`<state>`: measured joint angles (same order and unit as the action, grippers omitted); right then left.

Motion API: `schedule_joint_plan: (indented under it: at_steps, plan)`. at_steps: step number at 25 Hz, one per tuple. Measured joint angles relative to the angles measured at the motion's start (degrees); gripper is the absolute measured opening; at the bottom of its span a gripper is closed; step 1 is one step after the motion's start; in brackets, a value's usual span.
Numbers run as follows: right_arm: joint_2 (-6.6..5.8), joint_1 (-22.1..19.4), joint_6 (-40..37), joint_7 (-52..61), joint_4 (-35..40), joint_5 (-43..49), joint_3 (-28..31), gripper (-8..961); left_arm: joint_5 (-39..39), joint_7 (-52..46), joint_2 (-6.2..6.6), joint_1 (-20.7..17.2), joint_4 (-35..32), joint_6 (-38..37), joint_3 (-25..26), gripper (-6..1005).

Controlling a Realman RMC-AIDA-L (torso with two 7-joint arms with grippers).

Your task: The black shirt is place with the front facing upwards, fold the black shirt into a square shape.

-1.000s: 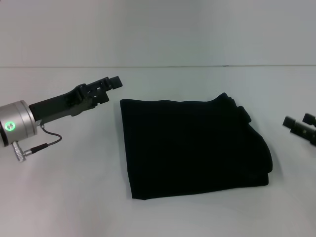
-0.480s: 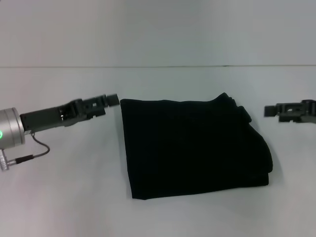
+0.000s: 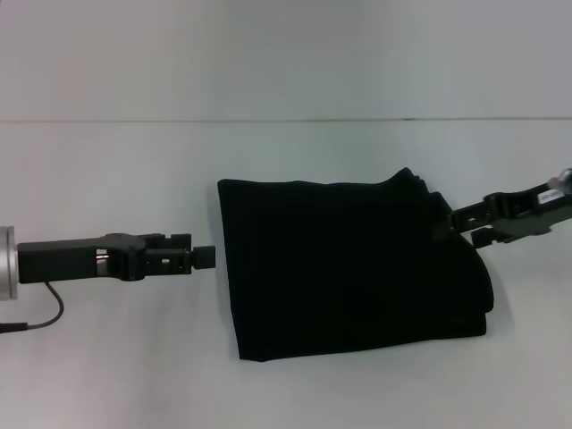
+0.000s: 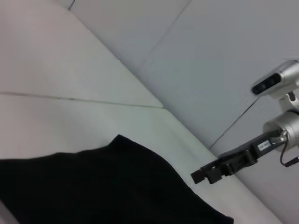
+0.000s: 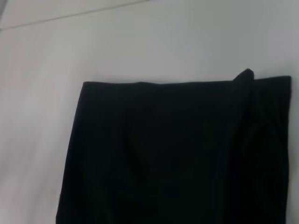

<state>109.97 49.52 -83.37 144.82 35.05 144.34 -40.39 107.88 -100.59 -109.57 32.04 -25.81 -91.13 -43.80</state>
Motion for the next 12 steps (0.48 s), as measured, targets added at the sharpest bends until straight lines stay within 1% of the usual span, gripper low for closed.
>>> schedule_joint_plan:
  at_steps: [6, 12]
  plan:
    - [0.91, 1.93, 5.50, -0.26, -5.09, 0.06, -0.85, 847, 0.20, 0.49, -0.21, -0.15, -0.35, 0.29, 0.14, 934]
    - [1.71, 2.76, 7.54, -1.01, -5.98, -0.11, -1.18, 847, 0.23, -0.18, -0.20, 0.42, -0.46, 0.74, -0.10, 934]
